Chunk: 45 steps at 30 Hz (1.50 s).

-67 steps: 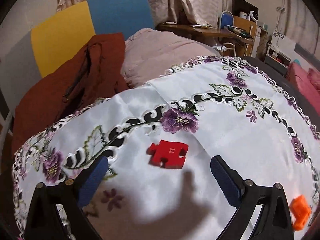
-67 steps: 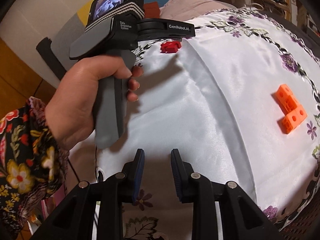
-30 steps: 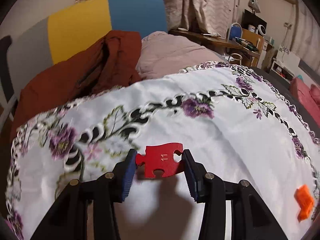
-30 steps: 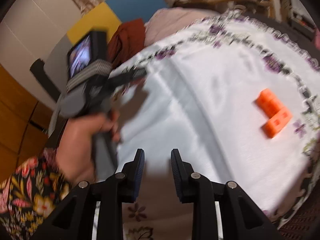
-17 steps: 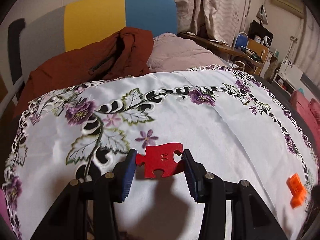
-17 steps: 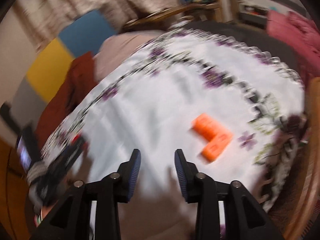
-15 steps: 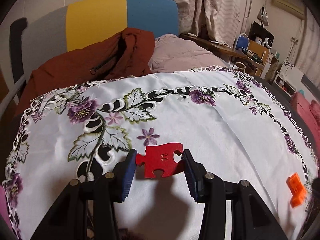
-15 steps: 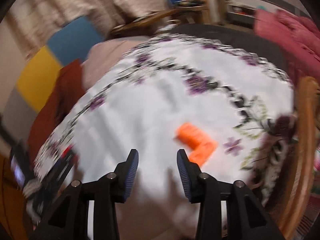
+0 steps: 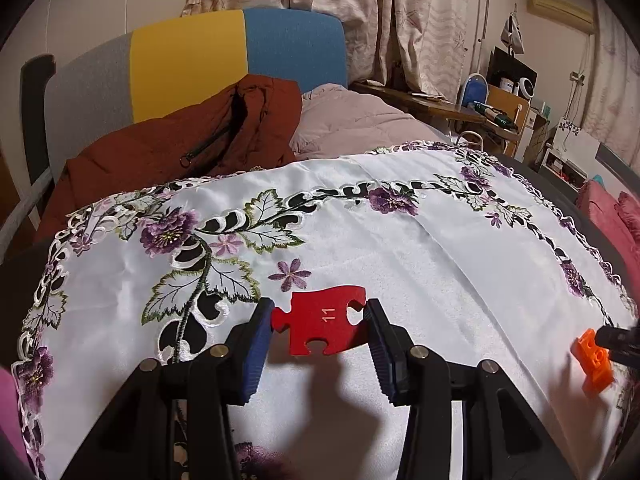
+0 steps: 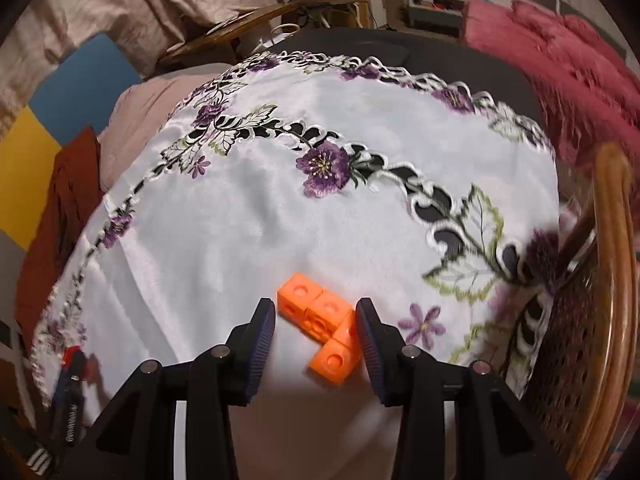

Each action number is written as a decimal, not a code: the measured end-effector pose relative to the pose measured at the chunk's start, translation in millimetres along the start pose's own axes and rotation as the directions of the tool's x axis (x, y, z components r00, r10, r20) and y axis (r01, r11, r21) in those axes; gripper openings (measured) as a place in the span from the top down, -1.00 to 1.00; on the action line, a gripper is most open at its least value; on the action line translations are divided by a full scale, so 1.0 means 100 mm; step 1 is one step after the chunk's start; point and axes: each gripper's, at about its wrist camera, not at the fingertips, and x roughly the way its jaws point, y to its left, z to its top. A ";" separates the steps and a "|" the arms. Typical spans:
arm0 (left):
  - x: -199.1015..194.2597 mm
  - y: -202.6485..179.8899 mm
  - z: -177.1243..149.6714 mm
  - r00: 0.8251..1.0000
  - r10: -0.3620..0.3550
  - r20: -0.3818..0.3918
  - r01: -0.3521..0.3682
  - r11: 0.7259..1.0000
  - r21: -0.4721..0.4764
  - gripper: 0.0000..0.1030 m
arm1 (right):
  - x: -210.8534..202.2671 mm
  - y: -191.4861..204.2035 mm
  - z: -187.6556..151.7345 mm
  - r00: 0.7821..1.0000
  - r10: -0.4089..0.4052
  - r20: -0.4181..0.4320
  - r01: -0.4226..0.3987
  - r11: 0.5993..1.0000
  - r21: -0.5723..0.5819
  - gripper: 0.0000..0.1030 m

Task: Organize rigid objects
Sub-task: 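Lift the red puzzle piece with the left gripper while the right grasps the orange cubes, then carry the red puzzle piece into the tray and open the left gripper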

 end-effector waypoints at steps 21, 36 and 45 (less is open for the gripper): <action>-0.02 -0.02 -0.01 1.000 -0.010 0.021 0.010 1.000 0.006 0.10 | 0.25 0.16 -0.03 0.986 0.145 -0.087 -0.150 0.988 -0.049 0.50; -0.31 0.29 -0.11 1.000 -0.006 -0.029 0.002 0.992 -0.123 0.10 | 0.11 0.77 -0.23 0.935 0.322 -0.148 -0.351 0.895 -0.275 0.53; -0.89 0.36 -0.32 1.000 0.009 -0.004 -0.009 0.993 -0.120 0.10 | 0.10 0.84 -0.29 0.932 0.321 -0.171 -0.360 0.878 -0.315 0.53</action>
